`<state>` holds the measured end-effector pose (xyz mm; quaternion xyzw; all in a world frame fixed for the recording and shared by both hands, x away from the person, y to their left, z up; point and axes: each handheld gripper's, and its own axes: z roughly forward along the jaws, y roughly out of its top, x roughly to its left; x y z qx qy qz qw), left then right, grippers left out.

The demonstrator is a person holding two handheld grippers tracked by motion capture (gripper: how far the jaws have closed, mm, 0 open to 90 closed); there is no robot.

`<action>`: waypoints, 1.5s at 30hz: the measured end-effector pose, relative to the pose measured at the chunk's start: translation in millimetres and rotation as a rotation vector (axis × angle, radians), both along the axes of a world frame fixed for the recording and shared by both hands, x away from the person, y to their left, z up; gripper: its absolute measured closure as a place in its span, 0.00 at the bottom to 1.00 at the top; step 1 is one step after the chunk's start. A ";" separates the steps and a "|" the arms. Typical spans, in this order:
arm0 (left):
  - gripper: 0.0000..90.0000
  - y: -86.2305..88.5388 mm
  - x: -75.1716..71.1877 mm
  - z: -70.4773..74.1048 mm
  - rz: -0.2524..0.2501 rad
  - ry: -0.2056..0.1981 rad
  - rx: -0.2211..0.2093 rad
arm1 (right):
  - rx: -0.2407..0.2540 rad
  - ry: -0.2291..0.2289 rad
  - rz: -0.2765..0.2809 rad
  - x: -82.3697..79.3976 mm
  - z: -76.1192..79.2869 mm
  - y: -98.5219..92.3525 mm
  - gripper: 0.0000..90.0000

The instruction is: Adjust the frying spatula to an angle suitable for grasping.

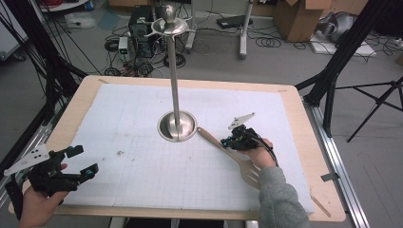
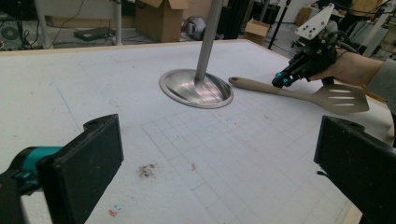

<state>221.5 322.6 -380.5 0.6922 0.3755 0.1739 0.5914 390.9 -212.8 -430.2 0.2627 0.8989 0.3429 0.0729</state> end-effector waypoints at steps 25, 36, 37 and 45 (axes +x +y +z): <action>0.02 -1.7 6.0 0.2 -0.013 -0.004 -0.017 | 0.081 -0.162 -0.086 -47.6 50.0 -17.8 0.68; 0.02 -1.7 12.5 -2.5 -0.016 0.006 -0.028 | 0.265 -0.086 -0.179 -61.4 49.8 -39.4 0.13; 0.02 -1.7 12.8 -2.6 -0.016 0.007 -0.028 | 0.287 -0.090 -0.177 -64.9 52.0 -41.6 0.12; 0.02 -6.3 17.5 -3.1 -0.030 0.011 -0.024 | 0.357 -0.161 -0.192 -79.9 60.6 -54.5 0.12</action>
